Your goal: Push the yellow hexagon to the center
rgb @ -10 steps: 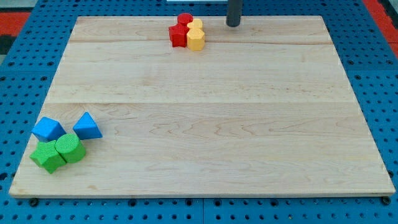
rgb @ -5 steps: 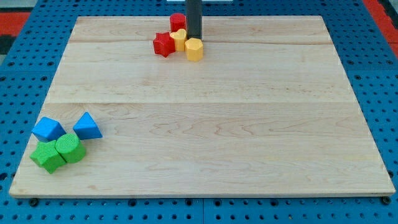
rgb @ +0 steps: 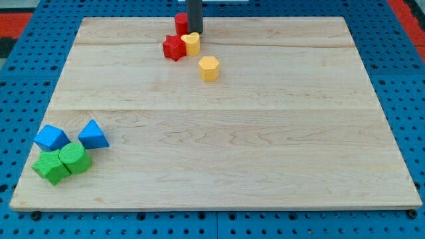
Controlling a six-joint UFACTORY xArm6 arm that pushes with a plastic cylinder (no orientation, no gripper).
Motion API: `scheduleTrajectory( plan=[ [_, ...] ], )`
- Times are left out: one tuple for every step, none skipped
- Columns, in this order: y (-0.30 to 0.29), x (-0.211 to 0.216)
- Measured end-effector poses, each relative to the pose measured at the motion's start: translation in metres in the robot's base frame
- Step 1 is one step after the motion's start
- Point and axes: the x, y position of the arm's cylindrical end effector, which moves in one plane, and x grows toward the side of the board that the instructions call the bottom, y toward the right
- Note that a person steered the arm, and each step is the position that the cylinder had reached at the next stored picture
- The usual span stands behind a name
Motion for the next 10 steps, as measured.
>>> scheduleTrajectory(
  plan=[
    [0.002,0.013],
    [0.014,0.035],
    [0.016,0.050],
    [0.019,0.051],
    [0.024,0.052],
    [0.026,0.061],
    [0.026,0.066],
    [0.029,0.099],
    [0.031,0.126],
    [0.047,0.135]
  ],
)
